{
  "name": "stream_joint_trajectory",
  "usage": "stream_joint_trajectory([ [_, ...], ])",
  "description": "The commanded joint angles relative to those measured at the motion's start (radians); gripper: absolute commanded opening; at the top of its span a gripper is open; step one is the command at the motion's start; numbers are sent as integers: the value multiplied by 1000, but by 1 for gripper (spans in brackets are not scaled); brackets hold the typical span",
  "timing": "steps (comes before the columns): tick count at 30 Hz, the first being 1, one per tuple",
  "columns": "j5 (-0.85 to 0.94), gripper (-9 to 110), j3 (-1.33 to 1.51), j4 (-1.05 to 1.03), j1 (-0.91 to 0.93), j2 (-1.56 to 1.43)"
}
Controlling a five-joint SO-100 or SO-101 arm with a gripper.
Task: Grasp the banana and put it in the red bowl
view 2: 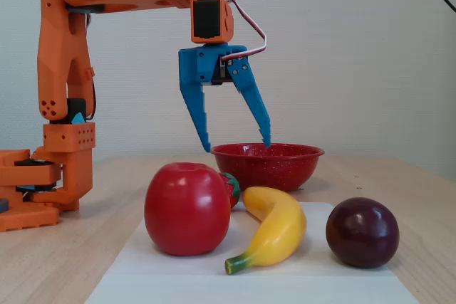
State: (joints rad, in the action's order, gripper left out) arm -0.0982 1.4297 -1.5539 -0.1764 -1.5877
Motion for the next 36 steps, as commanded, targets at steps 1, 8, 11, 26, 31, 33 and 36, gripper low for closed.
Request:
stream_joint_trajectory([
  [1,-34,45,-78,49,-41,-32],
  [8,-58,58,-28,135,-44,20],
  [11,-60,61,-26,155,-44,52],
  [26,-84,66,-17,293,-54,201],
  [31,-92,66,-32,341,-54,255],
  [33,-92,66,-37,354,-54,272],
  [36,-92,66,-46,380,-52,299],
])
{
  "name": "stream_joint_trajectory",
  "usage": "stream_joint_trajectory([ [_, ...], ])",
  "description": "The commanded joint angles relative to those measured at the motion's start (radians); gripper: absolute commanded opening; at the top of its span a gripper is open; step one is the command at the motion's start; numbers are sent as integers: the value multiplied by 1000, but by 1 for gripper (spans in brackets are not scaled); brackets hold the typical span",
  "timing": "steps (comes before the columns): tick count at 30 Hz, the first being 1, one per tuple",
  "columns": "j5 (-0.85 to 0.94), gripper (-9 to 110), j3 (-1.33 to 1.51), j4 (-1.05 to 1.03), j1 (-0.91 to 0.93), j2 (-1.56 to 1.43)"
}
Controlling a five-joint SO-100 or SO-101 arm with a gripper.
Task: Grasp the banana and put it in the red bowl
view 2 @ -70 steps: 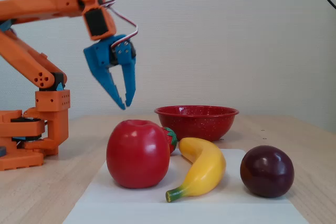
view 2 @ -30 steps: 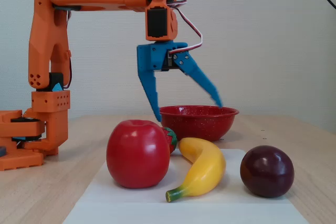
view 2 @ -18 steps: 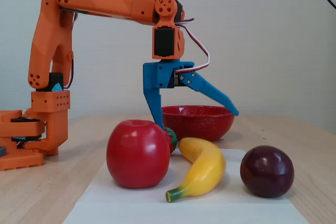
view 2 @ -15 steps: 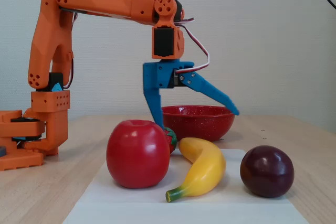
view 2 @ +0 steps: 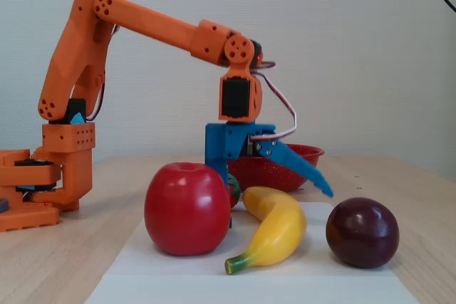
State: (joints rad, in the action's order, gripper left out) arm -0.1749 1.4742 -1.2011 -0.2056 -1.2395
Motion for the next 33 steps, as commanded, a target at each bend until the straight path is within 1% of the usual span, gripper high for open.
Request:
stream_joint_trajectory([
  [1,-14,66,-103,28,-23,-35],
  [6,-8,63,-127,57,-23,2],
  [8,-6,60,-129,69,-23,9],
  [11,-6,53,-130,83,-23,12],
  [16,-14,28,-132,98,-25,12],
  [21,-21,8,-132,110,-29,5],
  [23,-21,1,-132,112,-31,-2],
  [27,-11,0,-163,78,-31,-9],
  [33,48,0,-296,-60,-17,-31],
])
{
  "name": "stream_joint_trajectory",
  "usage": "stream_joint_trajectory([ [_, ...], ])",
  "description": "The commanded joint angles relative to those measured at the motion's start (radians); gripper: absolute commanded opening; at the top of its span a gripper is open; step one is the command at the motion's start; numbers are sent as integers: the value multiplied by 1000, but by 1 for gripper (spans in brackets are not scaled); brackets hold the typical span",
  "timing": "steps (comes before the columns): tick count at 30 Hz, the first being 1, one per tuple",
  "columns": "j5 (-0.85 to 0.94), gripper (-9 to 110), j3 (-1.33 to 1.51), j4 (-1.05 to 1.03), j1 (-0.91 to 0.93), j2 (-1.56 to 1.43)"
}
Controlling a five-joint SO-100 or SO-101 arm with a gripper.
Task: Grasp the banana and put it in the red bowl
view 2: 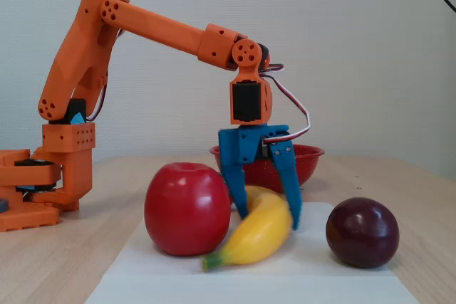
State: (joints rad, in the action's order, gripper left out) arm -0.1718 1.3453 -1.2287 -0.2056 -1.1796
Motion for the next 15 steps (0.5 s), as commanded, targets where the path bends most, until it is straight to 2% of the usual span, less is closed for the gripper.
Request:
stream_joint_trajectory([
  [1,54,0,-193,-57,-14,-94],
  [15,115,0,-514,-325,34,-132],
])
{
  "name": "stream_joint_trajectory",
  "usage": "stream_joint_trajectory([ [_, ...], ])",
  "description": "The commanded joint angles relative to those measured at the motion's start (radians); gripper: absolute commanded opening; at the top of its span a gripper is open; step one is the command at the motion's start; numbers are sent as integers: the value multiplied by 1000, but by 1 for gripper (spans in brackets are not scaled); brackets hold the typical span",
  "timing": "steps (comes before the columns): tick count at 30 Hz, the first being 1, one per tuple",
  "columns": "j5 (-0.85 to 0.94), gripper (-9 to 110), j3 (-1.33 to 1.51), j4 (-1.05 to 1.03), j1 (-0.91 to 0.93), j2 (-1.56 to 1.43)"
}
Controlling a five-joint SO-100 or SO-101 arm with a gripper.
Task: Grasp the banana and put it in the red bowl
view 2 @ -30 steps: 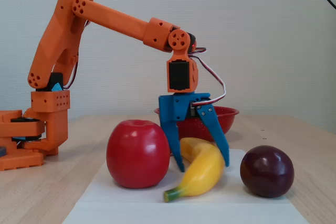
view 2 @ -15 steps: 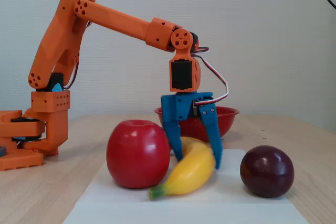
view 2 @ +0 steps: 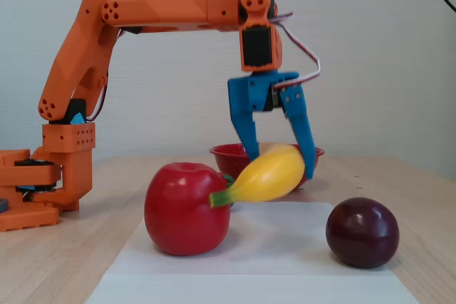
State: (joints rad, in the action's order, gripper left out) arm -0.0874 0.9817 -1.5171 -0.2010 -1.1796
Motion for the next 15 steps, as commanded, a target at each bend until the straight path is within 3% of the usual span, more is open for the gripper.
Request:
stream_joint_trajectory([
  [1,32,0,-173,-58,34,-135],
  [15,80,0,-396,-305,164,-218],
])
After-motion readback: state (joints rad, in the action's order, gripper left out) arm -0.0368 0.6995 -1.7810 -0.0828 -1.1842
